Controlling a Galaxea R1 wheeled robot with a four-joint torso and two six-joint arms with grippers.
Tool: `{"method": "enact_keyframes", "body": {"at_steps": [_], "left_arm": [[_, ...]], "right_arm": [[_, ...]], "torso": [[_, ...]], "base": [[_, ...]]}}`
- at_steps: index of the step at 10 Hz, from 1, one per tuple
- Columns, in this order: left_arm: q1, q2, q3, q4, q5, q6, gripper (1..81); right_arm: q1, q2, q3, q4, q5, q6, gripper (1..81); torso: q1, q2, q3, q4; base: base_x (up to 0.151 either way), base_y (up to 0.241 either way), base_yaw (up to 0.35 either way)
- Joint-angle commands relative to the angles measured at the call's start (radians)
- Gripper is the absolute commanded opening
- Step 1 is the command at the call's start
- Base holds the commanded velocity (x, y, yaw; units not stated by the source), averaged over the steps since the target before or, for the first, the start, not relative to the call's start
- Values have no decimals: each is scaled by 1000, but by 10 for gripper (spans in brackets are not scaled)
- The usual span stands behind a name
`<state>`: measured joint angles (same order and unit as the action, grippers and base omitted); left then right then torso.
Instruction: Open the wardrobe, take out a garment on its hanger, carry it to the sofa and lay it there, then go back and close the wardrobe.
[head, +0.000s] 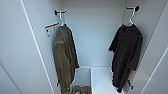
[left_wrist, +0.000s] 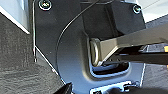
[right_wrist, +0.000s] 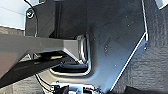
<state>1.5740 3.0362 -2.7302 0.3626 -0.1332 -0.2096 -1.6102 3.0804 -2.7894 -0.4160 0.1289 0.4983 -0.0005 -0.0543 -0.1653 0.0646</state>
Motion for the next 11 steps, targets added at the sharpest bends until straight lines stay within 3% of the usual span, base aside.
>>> {"method": "enact_keyframes", "body": {"at_steps": [1,5,11], "left_arm": [[-24,1,3,6,49,4,811],[-24,1,4,6,50,4,811],[-24,4,4,7,50,4,811]], "right_arm": [[28,2,4,-10,-52,-4,811],[29,2,4,-12,-52,-4,811],[31,2,4,-10,-52,-20,811]], "torso": [[1,0,0,0],[1,0,0,0],[1,0,0,0]], "base": [[89,-73,0],[88,-73,0],[66,0,0]]}}
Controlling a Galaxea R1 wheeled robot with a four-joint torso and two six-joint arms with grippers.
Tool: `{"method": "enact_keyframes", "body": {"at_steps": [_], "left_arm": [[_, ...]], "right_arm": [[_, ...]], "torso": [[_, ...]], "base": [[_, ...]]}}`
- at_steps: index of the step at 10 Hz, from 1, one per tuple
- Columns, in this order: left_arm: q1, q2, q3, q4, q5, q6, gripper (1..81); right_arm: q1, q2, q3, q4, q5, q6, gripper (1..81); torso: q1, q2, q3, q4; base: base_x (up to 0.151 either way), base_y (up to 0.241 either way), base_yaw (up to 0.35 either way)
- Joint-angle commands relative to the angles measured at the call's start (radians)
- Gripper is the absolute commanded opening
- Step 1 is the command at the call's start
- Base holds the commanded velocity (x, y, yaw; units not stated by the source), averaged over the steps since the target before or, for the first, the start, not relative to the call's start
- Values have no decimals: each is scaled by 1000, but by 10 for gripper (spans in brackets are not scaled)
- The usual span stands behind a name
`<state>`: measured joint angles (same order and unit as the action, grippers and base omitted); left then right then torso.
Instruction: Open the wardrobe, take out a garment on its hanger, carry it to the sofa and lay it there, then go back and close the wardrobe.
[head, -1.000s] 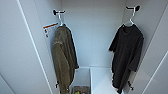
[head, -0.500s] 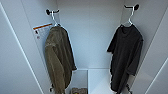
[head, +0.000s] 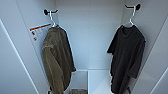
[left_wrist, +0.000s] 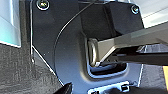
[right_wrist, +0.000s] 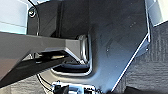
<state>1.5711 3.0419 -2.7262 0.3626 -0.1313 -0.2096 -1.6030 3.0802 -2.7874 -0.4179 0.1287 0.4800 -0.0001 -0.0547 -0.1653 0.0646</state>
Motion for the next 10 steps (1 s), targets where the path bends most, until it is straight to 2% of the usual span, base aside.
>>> {"method": "enact_keyframes", "body": {"at_steps": [1,5,10], "left_arm": [[-21,-1,0,6,47,4,811],[-21,-1,0,6,47,4,811],[-21,-1,-4,-4,47,1,811]], "right_arm": [[24,2,2,-9,-53,-1,811],[21,2,2,-7,-52,0,811],[24,8,0,-7,-58,-3,811]], "torso": [[0,0,0,0],[0,0,0,0],[0,0,0,0]], "base": [[64,0,0],[64,0,0],[0,0,0]]}}
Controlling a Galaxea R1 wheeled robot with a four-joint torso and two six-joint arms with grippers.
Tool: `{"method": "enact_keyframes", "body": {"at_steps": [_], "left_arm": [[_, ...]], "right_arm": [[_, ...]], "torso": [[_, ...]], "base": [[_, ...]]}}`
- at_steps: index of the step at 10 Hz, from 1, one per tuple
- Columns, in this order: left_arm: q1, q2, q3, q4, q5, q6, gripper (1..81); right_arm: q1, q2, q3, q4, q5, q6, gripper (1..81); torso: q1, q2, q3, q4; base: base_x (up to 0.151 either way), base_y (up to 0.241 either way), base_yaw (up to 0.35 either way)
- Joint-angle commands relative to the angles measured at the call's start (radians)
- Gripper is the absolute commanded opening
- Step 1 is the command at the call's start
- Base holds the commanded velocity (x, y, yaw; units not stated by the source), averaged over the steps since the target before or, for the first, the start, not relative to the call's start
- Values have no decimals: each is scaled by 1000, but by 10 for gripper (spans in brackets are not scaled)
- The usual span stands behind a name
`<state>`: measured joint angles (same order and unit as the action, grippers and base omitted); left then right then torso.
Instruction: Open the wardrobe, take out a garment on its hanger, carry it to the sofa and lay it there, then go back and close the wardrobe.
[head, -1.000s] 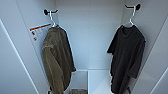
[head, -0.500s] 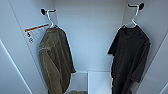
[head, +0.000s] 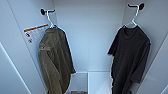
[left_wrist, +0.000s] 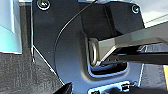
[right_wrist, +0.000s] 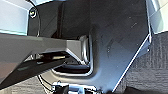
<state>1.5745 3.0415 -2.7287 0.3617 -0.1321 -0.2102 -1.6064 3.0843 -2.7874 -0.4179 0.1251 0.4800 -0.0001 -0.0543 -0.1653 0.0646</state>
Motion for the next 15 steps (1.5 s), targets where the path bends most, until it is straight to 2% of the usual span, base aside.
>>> {"method": "enact_keyframes", "body": {"at_steps": [1,3,5,6,8,9,10,13,15], "left_arm": [[-24,-4,-2,-1,49,-4,811],[-26,-15,-2,-6,45,-12,811],[-24,-7,-2,-64,51,-35,811],[-23,-10,-2,-122,87,-47,811],[-47,-24,-3,-141,138,-34,811],[-60,-33,3,-139,184,-11,811],[-66,-35,12,-150,192,21,811],[-83,-36,27,-300,198,193,811],[-84,-21,21,-317,190,187,811]], "right_arm": [[27,3,-1,-9,-76,-4,811],[25,-2,3,-10,-84,-8,811],[27,-3,3,-10,-84,-9,811],[27,-5,-3,-9,-84,-9,811],[33,-7,2,-9,-84,-9,811],[33,-7,2,-9,-84,-8,811],[33,-5,2,-7,-84,-8,811],[32,-3,3,-6,-84,-6,811],[29,-3,3,-7,-82,-6,811]], "torso": [[0,0,0,0],[0,0,0,0],[0,0,0,0],[0,0,0,0],[0,0,0,0],[0,0,0,0],[0,0,0,0],[0,0,0,0],[0,0,0,0]], "base": [[0,0,0],[0,0,0],[0,0,0],[0,0,0],[0,0,0],[0,0,0],[0,0,0],[0,0,0],[0,0,0]]}}
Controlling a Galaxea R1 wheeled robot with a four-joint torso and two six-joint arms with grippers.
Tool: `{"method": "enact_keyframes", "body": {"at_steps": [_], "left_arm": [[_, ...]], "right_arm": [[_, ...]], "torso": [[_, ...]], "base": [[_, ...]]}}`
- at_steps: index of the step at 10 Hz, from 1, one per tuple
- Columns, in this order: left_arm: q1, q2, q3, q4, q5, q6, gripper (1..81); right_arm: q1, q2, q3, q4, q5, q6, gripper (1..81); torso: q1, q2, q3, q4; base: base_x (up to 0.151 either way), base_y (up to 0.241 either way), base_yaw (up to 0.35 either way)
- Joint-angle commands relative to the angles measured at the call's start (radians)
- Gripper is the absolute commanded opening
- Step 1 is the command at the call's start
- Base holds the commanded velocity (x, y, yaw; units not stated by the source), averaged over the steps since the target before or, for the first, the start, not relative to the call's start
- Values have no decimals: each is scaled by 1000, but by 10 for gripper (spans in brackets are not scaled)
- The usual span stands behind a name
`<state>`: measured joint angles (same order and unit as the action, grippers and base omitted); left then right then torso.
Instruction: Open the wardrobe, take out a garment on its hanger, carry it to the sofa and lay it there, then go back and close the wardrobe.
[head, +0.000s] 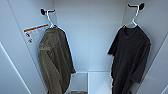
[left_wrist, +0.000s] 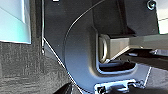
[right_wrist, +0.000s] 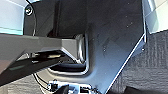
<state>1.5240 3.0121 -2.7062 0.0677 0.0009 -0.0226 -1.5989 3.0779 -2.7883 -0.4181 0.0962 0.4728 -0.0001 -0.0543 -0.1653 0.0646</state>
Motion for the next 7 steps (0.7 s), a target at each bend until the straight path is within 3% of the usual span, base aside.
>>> {"method": "enact_keyframes", "body": {"at_steps": [1,2,3,5,6,7], "left_arm": [[-38,9,-4,-23,53,-1,811],[-52,12,-4,-20,54,0,811],[-64,7,-6,-19,54,6,811],[-90,-5,-3,-9,53,12,811],[-110,-8,0,-9,51,12,811],[-132,-13,9,-5,53,13,811]], "right_arm": [[21,3,4,-7,-50,1,811],[21,3,4,-7,-49,1,811],[23,3,4,-7,-49,1,811],[24,5,4,-7,-50,3,811],[24,4,4,-7,-50,3,811],[26,4,4,-7,-50,1,811]], "torso": [[0,0,95,0],[0,0,99,0],[0,0,9,0],[0,0,40,0],[0,0,46,-60],[0,0,69,-94]], "base": [[0,0,0],[0,0,0],[0,0,0],[0,0,0],[0,0,0],[0,0,0]]}}
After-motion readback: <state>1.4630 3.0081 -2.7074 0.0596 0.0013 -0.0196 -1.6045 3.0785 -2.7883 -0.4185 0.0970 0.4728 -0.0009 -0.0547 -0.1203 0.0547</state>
